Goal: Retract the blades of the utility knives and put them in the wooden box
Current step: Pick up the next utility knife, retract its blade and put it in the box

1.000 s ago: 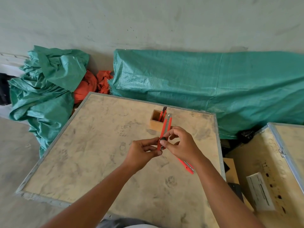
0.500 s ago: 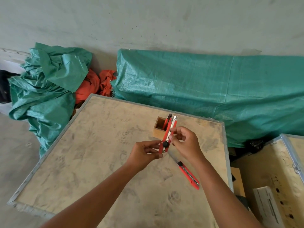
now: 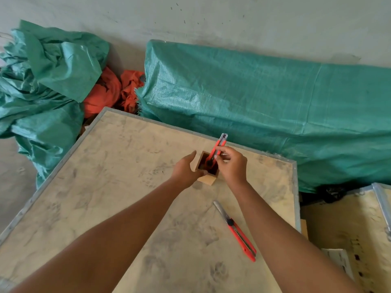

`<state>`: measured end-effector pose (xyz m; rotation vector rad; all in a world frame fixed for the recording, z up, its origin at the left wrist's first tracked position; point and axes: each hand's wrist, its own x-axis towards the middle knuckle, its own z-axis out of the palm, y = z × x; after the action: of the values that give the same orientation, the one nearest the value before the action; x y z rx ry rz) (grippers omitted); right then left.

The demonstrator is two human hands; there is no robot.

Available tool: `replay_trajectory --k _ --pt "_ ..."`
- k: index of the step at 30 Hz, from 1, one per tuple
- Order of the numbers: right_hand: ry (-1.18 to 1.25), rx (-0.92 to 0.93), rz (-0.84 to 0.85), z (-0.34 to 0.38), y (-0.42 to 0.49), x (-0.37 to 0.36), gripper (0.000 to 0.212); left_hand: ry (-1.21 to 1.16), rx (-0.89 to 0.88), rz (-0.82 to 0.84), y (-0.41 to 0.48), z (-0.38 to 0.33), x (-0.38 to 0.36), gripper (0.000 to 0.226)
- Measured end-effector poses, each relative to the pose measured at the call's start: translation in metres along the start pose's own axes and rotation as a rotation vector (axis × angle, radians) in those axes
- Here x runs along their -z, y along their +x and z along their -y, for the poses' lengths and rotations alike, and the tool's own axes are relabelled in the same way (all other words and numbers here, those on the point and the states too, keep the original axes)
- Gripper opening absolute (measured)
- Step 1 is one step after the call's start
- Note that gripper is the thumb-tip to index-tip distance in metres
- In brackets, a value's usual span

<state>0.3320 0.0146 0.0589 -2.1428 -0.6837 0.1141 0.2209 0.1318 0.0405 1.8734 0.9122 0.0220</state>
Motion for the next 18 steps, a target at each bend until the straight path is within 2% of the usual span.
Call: replay_trajectory --k 3,6,18 --pt "-0.062 0.017 0.064 -0.010 -0.002 -0.015 0.029 -0.001 0.024 0.070 0.014 0.011 -0.007 0.080" --pt "-0.106 0.055 0.099 -0.014 -0.004 -0.022 0.031 -0.040 0.007 0.067 0.019 0.016 -0.009 0.070" --pt "-0.053 0.082 0.037 -0.026 -0.018 -0.005 0.031 -0.075 -0.008 0.009 0.002 0.013 -0.011 0.070"
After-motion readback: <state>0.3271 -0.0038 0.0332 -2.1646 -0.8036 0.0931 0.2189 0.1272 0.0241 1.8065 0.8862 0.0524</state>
